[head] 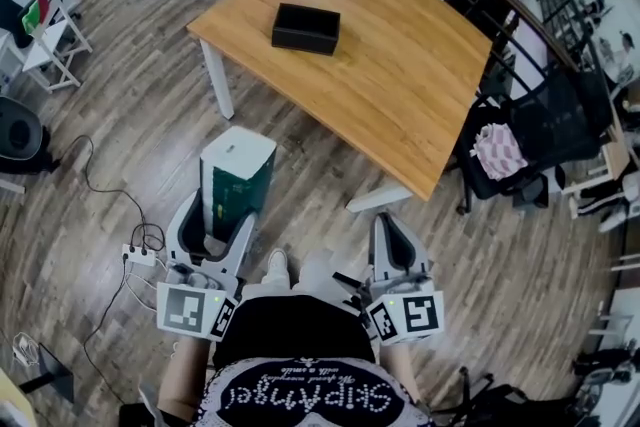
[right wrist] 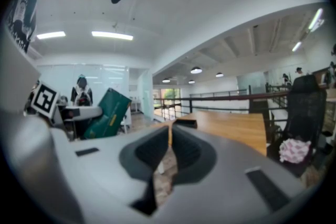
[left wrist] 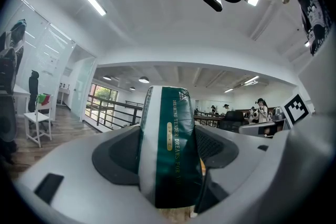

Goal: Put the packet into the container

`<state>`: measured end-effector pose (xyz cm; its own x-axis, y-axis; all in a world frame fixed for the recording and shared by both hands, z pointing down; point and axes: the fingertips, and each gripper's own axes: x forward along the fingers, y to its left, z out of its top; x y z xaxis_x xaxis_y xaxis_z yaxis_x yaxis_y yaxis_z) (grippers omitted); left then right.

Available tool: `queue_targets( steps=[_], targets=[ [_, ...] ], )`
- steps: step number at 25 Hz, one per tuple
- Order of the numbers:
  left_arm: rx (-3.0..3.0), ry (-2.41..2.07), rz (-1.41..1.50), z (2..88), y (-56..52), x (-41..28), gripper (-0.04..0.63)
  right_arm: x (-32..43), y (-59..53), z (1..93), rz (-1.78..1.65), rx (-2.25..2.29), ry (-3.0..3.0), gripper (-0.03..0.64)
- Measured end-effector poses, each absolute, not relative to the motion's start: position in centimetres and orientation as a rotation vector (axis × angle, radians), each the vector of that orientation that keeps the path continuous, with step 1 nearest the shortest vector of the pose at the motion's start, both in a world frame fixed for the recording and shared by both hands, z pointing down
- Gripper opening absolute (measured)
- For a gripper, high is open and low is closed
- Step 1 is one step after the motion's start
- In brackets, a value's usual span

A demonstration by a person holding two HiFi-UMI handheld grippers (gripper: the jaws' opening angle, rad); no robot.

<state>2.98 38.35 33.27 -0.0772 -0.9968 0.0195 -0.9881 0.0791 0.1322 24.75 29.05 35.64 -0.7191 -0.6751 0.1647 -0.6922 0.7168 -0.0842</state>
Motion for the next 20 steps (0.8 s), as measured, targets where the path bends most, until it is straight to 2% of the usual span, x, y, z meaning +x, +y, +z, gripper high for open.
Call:
queue_targets(
  steps=[9, 20],
  targets=[
    [1.99, -2.244, -0.124, 34.3, 37.4, 1.1, 0.35, 23.4, 27.5, 36.3, 0.22, 1.077, -2.778, 0.04],
    [1.939, -2.251, -0.123, 35.2, 31.1, 0.1, 0.35, 21.8, 20.8, 37.2, 0.241, 1.011, -2.777, 0.04]
  ],
)
